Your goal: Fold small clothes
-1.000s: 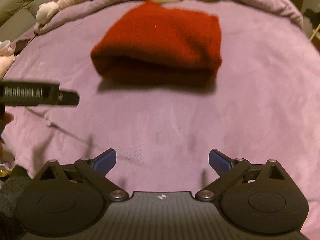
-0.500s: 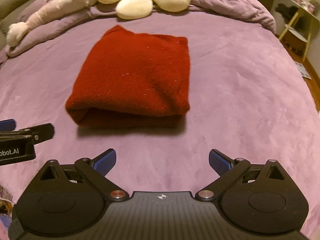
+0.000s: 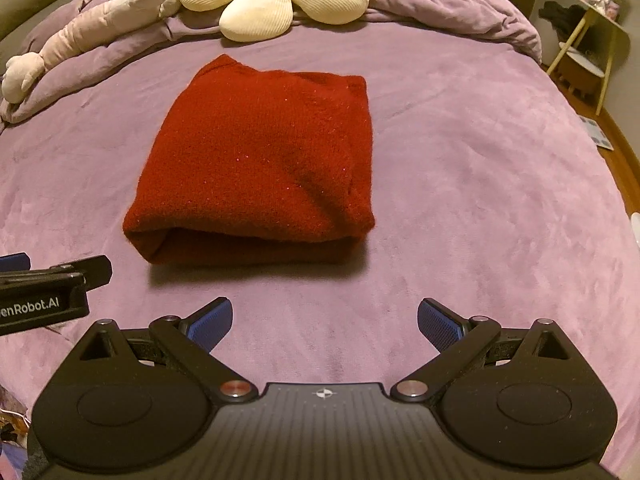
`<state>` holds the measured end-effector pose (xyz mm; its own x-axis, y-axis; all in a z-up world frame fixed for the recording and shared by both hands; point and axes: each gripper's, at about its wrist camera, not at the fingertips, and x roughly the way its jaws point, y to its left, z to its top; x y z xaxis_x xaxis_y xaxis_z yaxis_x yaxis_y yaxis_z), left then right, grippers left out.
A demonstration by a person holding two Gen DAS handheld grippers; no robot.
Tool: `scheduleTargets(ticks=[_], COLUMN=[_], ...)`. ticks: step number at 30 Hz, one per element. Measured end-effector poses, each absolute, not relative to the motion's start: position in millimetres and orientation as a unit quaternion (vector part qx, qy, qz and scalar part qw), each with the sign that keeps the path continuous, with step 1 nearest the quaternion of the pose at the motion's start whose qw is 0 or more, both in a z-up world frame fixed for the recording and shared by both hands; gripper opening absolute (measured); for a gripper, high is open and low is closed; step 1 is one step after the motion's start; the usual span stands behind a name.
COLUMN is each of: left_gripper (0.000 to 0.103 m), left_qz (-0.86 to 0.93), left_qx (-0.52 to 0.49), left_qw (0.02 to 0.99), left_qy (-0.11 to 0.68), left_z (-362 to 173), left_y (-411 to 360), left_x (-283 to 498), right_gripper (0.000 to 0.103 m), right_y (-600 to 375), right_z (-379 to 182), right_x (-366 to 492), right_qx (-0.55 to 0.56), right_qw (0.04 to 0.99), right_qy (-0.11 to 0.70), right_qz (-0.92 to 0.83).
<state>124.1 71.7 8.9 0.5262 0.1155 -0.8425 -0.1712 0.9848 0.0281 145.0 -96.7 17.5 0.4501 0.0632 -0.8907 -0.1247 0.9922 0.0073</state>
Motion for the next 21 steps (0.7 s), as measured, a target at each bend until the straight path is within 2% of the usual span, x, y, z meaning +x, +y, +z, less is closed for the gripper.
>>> scheduleTargets(ticks=[21], left_gripper=[0.103], left_qz=[0.079], left_qx=[-0.03], left_qw=[0.872], left_qy=[0.482], left_z=[11.9], left_y=[68.0], left_x=[119.8], right_gripper=[0.099], right_y=[-100.6], right_z=[21.5], right_x=[141.6], right_qx=[-0.023], right_qw=[0.855], right_qy=[0.516], right_qz=[0.044])
